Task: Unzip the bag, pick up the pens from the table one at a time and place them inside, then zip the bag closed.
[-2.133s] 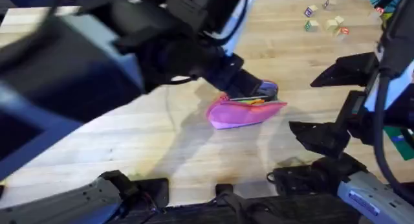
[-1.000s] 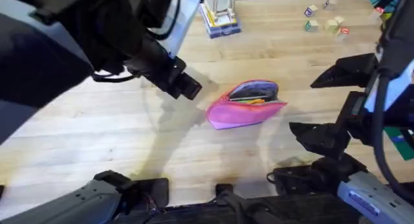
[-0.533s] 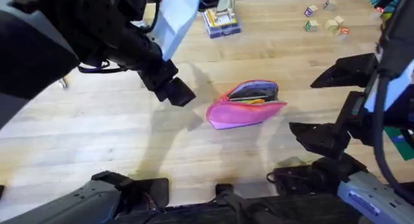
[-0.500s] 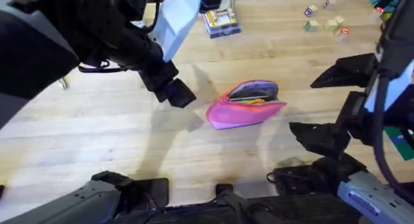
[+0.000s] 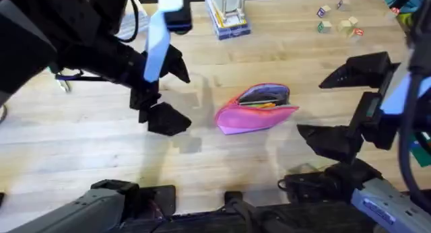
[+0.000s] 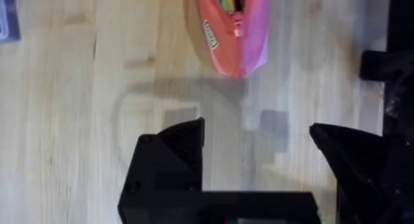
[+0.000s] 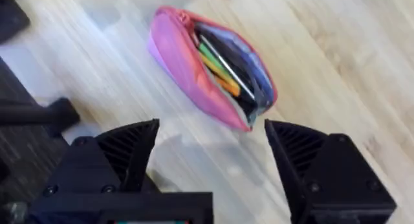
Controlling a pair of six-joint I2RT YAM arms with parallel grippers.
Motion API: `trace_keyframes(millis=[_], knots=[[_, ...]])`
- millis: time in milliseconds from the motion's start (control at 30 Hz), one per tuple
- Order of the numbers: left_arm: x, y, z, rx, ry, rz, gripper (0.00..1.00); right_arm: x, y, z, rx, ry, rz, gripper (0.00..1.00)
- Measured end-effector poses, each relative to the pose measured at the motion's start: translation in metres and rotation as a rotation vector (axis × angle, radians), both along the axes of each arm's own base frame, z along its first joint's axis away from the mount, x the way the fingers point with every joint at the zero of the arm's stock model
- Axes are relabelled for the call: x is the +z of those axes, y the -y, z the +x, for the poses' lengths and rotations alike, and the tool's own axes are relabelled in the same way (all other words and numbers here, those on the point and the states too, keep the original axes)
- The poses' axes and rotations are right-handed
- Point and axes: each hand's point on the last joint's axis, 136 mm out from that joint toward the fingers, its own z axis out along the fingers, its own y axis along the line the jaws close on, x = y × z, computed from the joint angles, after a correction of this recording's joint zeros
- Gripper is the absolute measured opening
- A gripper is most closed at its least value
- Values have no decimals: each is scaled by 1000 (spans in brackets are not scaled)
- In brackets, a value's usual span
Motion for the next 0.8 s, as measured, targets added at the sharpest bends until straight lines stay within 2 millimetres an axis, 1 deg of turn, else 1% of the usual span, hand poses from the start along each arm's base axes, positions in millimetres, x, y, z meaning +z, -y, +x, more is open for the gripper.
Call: trace_keyframes(millis=[67, 200, 367, 500, 600, 733, 767, 800], knots=[[1, 0, -3, -31, 8, -13, 995, 4, -4, 2, 9, 14, 24, 998], [2, -3, 0, -67, 52, -33, 995, 8, -10, 7, -24, 1, 84, 998], [-9, -10, 7, -58, 76, -50, 995, 6, -19, 15, -112, -101, 176, 998], [-14, -11, 12, -52, 97, -63, 994, 7, -33, 24, -140, -188, 273, 998], [-17, -11, 16, -51, 116, -75, 995, 10, -48, 28, -122, -249, 354, 997], [-24, -11, 16, -50, 119, -77, 994, 15, -67, 24, -66, -346, 453, 997], [-27, -11, 14, -49, 108, -76, 994, 16, -76, 22, -37, -410, 504, 997], [-27, -11, 14, -50, 108, -76, 994, 16, -78, 22, -35, -430, 517, 997]])
